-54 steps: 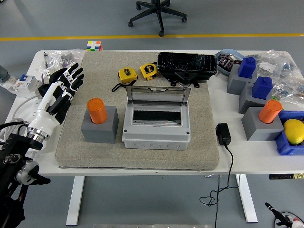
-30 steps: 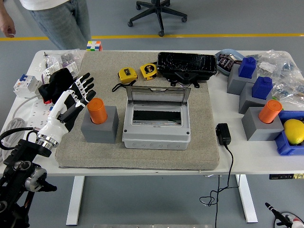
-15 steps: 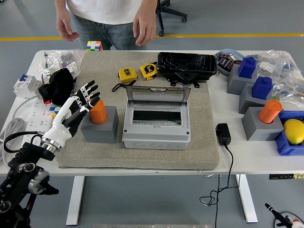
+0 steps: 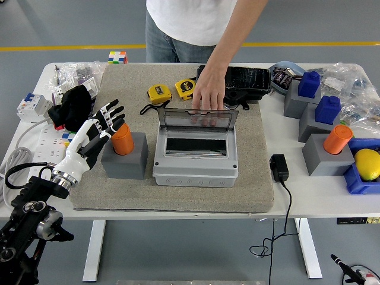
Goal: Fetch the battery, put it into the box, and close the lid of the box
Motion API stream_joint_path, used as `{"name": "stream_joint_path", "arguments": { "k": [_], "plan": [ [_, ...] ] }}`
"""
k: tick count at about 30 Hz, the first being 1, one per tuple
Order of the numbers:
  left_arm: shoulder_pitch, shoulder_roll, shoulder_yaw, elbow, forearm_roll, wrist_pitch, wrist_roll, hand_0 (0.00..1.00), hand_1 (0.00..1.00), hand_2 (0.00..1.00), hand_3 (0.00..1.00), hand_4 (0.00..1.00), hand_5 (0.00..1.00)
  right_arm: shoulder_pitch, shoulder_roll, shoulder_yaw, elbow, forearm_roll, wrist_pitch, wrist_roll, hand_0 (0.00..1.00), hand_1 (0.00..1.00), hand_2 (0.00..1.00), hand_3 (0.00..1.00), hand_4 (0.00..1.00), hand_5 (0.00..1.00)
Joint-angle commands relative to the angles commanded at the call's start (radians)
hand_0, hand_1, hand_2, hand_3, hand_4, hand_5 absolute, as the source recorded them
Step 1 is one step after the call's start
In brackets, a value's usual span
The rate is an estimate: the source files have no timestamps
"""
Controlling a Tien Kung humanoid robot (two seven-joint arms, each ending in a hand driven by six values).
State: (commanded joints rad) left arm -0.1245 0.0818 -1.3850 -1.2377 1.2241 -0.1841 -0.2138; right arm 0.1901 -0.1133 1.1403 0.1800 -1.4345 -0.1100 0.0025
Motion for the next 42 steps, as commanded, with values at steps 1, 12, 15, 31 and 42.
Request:
{"name": "stream_joint_path", "arguments": {
  "k": [1, 12, 15, 31, 42],
  "plan": [
    [-0.001, -0.001, 0.001, 0.000, 0.002, 0.001, 0.000, 0.844, 0.894, 0.888, 0.920, 0.998, 0.535, 0.000, 0.000, 0.001, 0.000, -0.001, 0.000, 0.000, 0.854, 0.793, 0.778, 0.836, 0.998, 0.998],
    [-0.003, -0.004, 0.009, 0.004, 0.027, 0.011, -0.001, 0.798, 0.878, 0.872, 0.919, 0.998, 0.302, -0.003, 0.001, 0.002, 0.000, 0.002, 0.000, 0.000, 0.854, 0.792, 0.778, 0.835, 0.998, 0.998],
    [-0.007, -0.006, 0.010, 0.009, 0.029, 0.024, -0.005, 0.798, 0.878, 0.872, 0.919, 0.998, 0.302, -0.004, 0.001, 0.002, 0.000, 0.001, 0.000, 0.000, 0.854, 0.792, 0.778, 0.835, 0.998, 0.998],
    [-0.021, -0.023, 0.024, 0.035, 0.039, 0.073, -0.027, 0.758, 0.838, 0.812, 0.826, 0.998, 0.162, -0.005, 0.001, 0.004, 0.000, 0.000, -0.001, 0.000, 0.854, 0.792, 0.778, 0.836, 0.998, 0.998],
    [-0.028, -0.039, 0.031, 0.050, 0.034, 0.083, -0.031, 0.754, 0.831, 0.791, 0.804, 0.998, 0.155, -0.007, 0.004, 0.002, 0.000, 0.001, 0.000, 0.000, 0.854, 0.792, 0.778, 0.836, 0.998, 0.998]
  ]
}}
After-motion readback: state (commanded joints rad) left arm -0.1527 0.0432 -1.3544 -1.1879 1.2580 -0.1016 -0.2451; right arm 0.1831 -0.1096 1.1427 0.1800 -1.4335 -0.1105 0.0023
